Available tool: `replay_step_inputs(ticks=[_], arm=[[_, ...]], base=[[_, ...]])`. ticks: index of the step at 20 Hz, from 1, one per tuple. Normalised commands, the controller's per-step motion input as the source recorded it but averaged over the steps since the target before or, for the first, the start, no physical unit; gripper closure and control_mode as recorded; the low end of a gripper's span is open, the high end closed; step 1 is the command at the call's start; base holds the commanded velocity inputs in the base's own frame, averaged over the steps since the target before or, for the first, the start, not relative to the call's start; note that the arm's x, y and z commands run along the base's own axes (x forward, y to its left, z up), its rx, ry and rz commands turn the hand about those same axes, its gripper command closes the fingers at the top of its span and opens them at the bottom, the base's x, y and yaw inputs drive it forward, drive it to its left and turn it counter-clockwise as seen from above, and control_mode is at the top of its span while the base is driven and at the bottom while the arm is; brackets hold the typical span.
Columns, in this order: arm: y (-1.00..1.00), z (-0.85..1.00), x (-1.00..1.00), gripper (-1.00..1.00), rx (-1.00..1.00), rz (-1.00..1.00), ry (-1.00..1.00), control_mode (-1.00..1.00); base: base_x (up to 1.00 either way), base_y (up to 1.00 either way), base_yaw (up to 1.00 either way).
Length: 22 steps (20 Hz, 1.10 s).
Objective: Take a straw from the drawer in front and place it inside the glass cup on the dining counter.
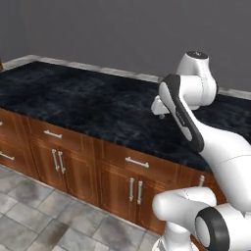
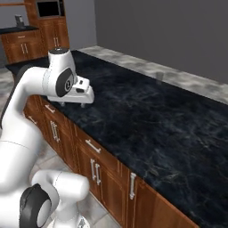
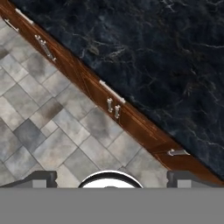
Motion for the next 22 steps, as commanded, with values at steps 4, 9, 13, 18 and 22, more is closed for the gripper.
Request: replay_step_inputs(ticks=[4,9,13,18,22], arm=[[0.00,0.00,0.00,-1.00,0.00,0.00,0.00,1.00],[0.00,0.00,0.00,-1.00,0.00,0.00,0.00,1.00],[0.00,0.00,0.00,-1.00,0.00,0.00,0.00,1.00],[0.06,-0.05,0.00,-1.00,0.00,0.03,0.02,-1.00],[0.68,-0.09,0.00,-1.00,-0.02,0.00,0.02,-1.00]], base=[[0.01,-0.50,0.14],[0.00,-0.51,0.13],[0.00,-0.44,0.14],[0.00,-0.04,0.02],[0.00,0.00,0.00]])
